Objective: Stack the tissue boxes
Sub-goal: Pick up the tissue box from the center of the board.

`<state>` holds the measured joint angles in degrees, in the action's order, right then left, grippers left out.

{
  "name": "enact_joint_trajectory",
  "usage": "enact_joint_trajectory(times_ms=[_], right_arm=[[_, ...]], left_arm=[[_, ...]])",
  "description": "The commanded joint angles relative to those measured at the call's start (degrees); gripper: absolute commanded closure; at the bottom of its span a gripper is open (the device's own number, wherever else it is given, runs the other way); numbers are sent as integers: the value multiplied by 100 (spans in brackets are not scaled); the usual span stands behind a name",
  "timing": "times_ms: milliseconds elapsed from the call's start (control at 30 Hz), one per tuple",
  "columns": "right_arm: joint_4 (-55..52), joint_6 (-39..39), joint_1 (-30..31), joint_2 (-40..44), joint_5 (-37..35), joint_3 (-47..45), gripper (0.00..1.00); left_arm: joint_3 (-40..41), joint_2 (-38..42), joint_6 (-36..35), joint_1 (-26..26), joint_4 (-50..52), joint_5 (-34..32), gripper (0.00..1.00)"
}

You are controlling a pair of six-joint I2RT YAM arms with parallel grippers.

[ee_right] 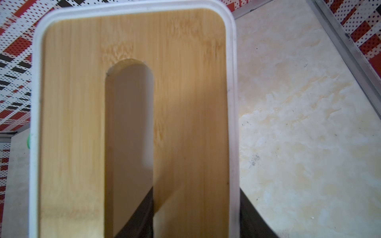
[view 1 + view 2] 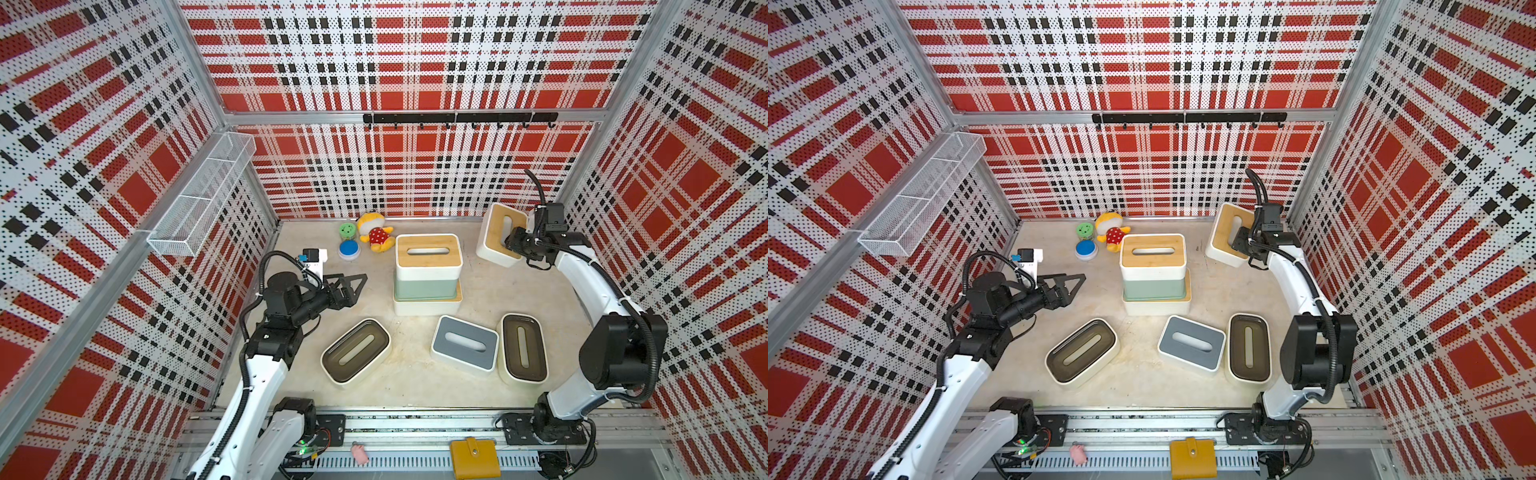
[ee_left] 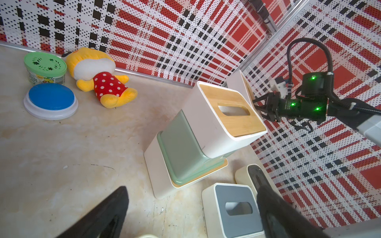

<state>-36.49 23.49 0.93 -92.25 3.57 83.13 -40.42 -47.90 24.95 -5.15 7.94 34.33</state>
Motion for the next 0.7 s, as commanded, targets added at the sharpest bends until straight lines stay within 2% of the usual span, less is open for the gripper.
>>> enact_joint_trajectory(times_ms=[0, 100, 233, 333, 400, 533, 600, 667], right_arm=[[505, -103, 5, 501, 142, -99, 57], [590, -110, 52, 798, 209, -237, 59], [685, -258, 199, 1208, 196, -293, 60], [786, -466, 334, 1494, 278, -299, 60], [882, -585, 420, 1658, 409, -307, 61], [1030, -905, 645, 1917, 563, -264, 61], [1065, -1092, 795, 2005, 667, -217, 61], [1141, -1186, 880, 2091, 879, -218, 61]], left_arm=[[9, -20, 80, 67, -144, 54, 1], [-82, -86, 135, 78, -22, -48, 0], [-396, -75, 96, 80, 481, -494, 1], [-633, -71, 273, 86, 469, -434, 1], [-846, -151, 432, 95, 349, -127, 1], [-1317, -420, 993, 154, 252, 126, 1], [-1481, -522, 1525, 250, 264, -88, 0], [-1585, -648, 2111, 332, -87, 164, 1]])
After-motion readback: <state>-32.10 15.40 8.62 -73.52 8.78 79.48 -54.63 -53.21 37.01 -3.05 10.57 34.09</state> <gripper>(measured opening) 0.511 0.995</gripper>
